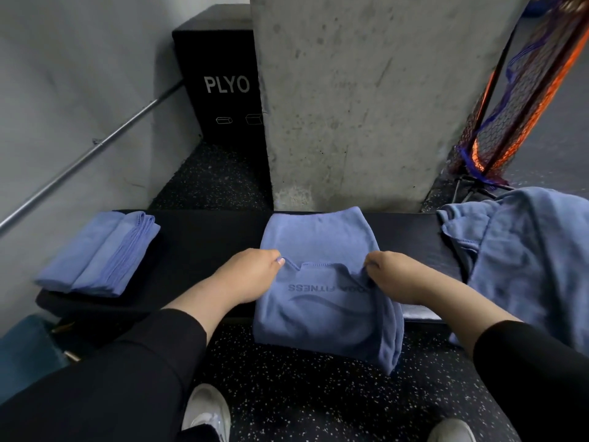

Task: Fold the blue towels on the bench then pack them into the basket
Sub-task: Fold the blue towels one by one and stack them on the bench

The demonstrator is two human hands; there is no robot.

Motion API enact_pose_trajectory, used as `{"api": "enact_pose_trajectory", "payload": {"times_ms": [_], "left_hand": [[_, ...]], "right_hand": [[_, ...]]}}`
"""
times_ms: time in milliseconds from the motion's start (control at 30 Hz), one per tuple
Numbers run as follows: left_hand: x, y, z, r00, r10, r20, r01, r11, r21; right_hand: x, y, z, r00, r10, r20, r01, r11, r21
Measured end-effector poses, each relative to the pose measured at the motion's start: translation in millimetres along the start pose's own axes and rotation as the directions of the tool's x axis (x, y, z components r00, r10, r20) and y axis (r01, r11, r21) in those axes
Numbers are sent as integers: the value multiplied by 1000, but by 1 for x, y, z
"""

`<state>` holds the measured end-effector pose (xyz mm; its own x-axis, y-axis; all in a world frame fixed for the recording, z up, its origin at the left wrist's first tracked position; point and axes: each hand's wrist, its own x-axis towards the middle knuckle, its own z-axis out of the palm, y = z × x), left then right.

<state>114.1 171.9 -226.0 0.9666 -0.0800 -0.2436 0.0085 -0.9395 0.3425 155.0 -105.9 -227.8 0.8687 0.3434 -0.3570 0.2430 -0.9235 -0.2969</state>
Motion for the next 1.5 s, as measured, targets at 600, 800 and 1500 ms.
{"api": "enact_pose_trajectory", "payload": {"times_ms": [600, 800, 1500], "left_hand": [[26, -31, -30, 861, -369, -349, 14, 704, -710], [64, -32, -14, 876, -273, -397, 86, 899, -429], [71, -46, 10, 916, -64, -396, -9, 984, -179]], "right_hand": [[35, 0, -35, 851, 283, -442, 95, 746, 659], [87, 13, -26, 865, 225, -447, -10, 901, 434], [89, 26, -7, 916, 85, -393, -32, 990, 139]]}}
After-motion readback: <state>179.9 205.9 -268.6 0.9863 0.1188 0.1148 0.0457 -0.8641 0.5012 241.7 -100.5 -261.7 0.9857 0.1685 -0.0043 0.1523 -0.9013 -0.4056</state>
